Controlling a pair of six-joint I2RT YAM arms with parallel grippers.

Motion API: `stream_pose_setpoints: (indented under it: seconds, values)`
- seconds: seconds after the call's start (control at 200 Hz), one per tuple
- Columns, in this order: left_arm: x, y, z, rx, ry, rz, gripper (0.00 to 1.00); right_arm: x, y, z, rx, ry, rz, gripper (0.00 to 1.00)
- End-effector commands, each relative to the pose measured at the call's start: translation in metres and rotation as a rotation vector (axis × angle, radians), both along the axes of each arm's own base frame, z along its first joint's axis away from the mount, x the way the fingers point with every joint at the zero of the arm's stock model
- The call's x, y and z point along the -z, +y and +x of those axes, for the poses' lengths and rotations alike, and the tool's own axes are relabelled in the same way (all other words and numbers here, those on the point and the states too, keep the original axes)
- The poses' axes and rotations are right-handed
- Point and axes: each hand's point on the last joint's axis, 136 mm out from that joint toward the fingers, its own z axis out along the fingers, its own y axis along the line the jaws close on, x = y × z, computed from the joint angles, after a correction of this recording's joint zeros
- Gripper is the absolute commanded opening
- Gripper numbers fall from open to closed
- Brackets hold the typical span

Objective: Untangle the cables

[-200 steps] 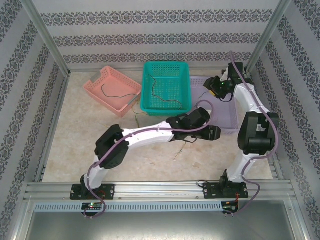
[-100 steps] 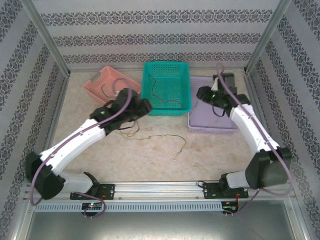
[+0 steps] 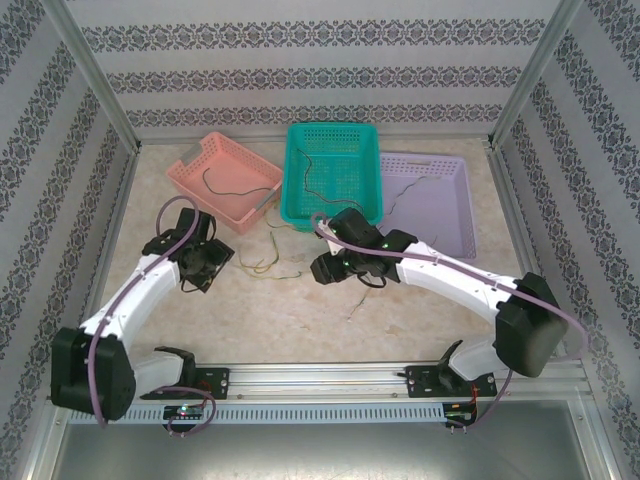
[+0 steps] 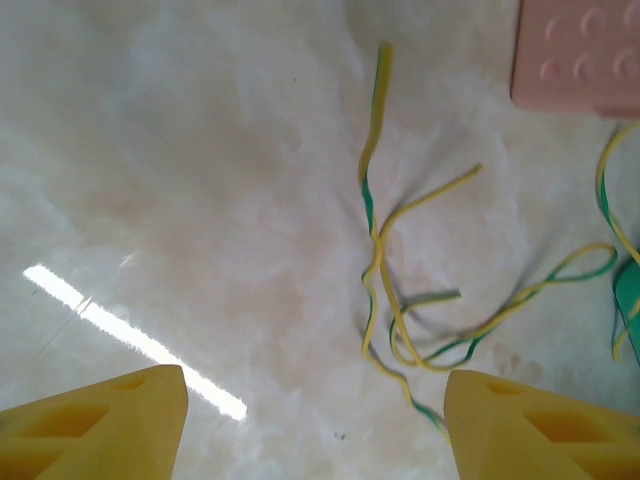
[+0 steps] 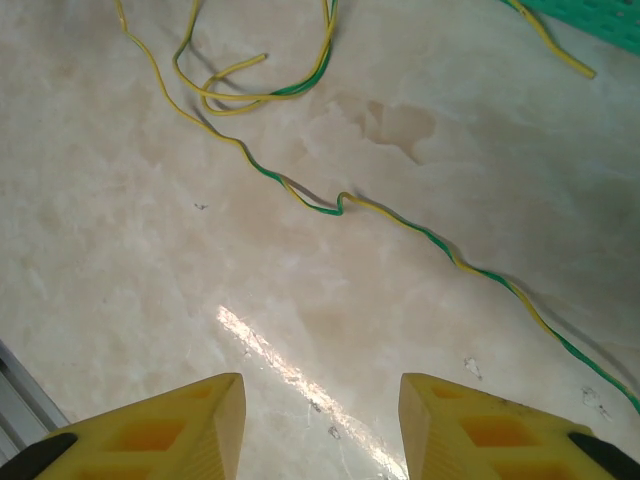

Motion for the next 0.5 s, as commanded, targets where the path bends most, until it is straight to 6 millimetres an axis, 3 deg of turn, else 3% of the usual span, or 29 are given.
stream_pose_setpoints:
  seconds: [0.0,0.105,0.265,0.31,0.365,0.415,0.495]
  values:
    - [0.001,0.0,0.038,-0.042,-0.084,-0.038,0.7,-0.012,0.015,0.003,-0.049,-0.023,0.029,0.45]
    - [0.012,-0.002,0.057,-0.048,-0.085,-0.043,0.67,-0.009,0.012,0.001,-0.049,-0.016,0.023,0.45]
    - [0.041,-0.002,0.044,-0.038,0.052,-0.017,0.51,-0.002,0.002,-0.004,-0.027,0.001,0.012,0.45]
    - [0.046,-0.004,0.043,-0.044,0.044,-0.027,0.44,0.0,-0.003,-0.005,-0.013,0.009,0.003,0.45]
    - [0.047,-0.005,0.039,-0.049,0.046,-0.035,0.28,0.004,-0.01,-0.007,0.0,0.016,-0.009,0.45]
    - [0.04,-0.007,0.034,-0.039,0.039,-0.033,0.16,0.008,-0.018,-0.007,0.016,0.011,-0.03,0.46]
    - [0.023,-0.01,0.017,-0.016,0.04,-0.022,0.04,0.015,-0.036,-0.007,0.049,0.004,-0.076,0.47]
